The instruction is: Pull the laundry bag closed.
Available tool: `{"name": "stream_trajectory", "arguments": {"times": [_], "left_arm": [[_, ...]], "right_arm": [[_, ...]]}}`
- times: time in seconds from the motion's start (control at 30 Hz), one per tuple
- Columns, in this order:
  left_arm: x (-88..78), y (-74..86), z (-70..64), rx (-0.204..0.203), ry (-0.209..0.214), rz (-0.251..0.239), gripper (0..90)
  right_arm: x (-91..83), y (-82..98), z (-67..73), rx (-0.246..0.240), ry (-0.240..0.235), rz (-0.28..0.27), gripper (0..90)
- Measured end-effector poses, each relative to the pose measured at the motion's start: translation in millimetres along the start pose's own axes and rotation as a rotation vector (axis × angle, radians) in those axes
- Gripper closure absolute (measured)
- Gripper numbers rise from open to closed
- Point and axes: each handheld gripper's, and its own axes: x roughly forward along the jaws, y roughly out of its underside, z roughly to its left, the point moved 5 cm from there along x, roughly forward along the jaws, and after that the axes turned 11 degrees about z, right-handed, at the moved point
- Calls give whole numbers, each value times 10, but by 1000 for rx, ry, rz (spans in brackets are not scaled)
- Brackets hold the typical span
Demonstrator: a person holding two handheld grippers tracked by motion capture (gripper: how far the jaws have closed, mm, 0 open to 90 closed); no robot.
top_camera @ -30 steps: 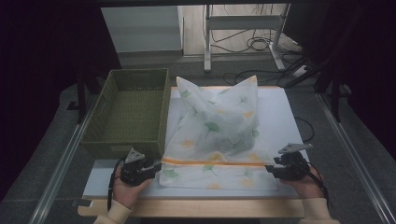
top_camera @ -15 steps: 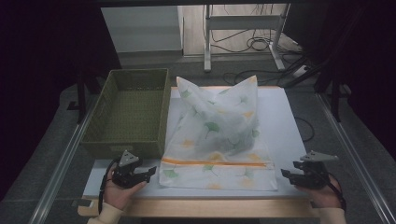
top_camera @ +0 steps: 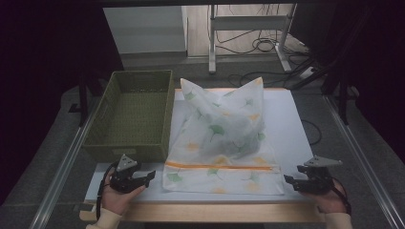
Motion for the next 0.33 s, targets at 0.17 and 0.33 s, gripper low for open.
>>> {"name": "stream_trajectory", "arguments": {"times": [0.17,0.33], "left_arm": [[5,-16,25,-3,-6,-3,325],[22,-18,40,-20,-7,-3,326]], "right_arm": [[0,-7,-8,8,-1,-13,297],[30,-2,-16,17,-13,-12,267]]}}
